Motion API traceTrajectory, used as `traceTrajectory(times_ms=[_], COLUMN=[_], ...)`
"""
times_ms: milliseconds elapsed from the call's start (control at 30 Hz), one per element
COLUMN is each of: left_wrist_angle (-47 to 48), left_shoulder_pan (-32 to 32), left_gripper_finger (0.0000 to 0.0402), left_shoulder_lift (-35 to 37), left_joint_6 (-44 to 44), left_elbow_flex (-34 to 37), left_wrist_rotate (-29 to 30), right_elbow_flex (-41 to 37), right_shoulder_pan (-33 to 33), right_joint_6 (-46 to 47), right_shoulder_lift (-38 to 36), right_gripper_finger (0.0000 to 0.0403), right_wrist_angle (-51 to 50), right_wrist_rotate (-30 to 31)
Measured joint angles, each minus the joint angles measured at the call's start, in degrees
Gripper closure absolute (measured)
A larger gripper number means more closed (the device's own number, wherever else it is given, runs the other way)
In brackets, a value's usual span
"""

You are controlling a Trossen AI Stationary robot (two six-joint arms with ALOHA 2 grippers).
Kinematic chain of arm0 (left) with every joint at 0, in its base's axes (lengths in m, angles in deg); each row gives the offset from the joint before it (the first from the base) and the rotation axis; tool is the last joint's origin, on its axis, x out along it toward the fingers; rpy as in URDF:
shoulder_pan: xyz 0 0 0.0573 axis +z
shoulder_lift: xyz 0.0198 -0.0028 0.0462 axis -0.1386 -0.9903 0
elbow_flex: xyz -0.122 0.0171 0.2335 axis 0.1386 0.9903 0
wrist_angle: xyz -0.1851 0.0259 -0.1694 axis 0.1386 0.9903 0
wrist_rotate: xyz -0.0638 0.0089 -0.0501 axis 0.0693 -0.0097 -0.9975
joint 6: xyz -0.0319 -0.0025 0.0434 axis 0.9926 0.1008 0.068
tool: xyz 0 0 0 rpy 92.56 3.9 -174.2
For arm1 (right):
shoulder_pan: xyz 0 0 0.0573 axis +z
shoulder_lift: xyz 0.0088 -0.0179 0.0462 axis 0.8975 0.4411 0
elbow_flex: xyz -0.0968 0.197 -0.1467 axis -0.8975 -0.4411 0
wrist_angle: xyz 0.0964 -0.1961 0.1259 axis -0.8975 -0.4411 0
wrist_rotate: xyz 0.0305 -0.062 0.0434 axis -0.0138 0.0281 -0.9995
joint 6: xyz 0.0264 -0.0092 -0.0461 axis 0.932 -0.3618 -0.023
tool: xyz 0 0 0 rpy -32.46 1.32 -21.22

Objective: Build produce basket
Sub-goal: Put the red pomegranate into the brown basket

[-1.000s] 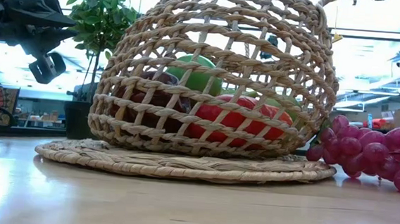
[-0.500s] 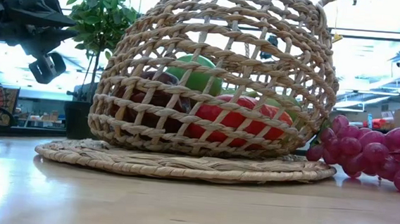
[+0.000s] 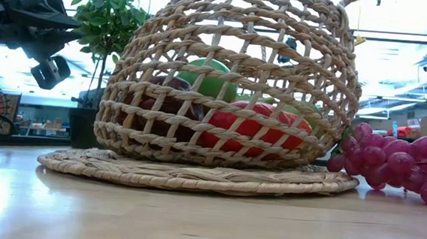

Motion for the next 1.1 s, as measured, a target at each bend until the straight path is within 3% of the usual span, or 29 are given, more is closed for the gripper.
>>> traceTrajectory(times_ms=[333,700,800,900,1100], left_wrist_angle=[-0.01,-0.02,-0.01,0.00,-0.01], left_shoulder_pan=[-0.02,-0.02,-0.01,-0.02,-0.01], left_gripper_finger=[0.0339,0.0342,0.0339,0.0339,0.0344], left_shoulder_lift=[-0.01,0.01,0.00,0.01,0.01], left_joint_6=[0.03,0.03,0.02,0.01,0.00], left_elbow_flex=[-0.02,0.00,-0.02,0.00,0.00], left_wrist_rotate=[-0.02,0.00,0.00,-0.02,0.00], right_elbow_flex=[13.78,25.53,29.06,30.85,30.80], right_shoulder_pan=[1.58,5.24,7.08,8.80,10.17], right_joint_6=[-9.16,-19.81,-27.07,-40.00,-62.48], right_shoulder_lift=[12.46,23.55,26.34,28.21,29.97], right_gripper_finger=[0.0039,0.0039,0.0039,0.0039,0.0039], right_wrist_angle=[-19.70,-30.89,-35.07,-37.54,-38.11], right_wrist_rotate=[1.33,7.75,11.23,14.58,16.48])
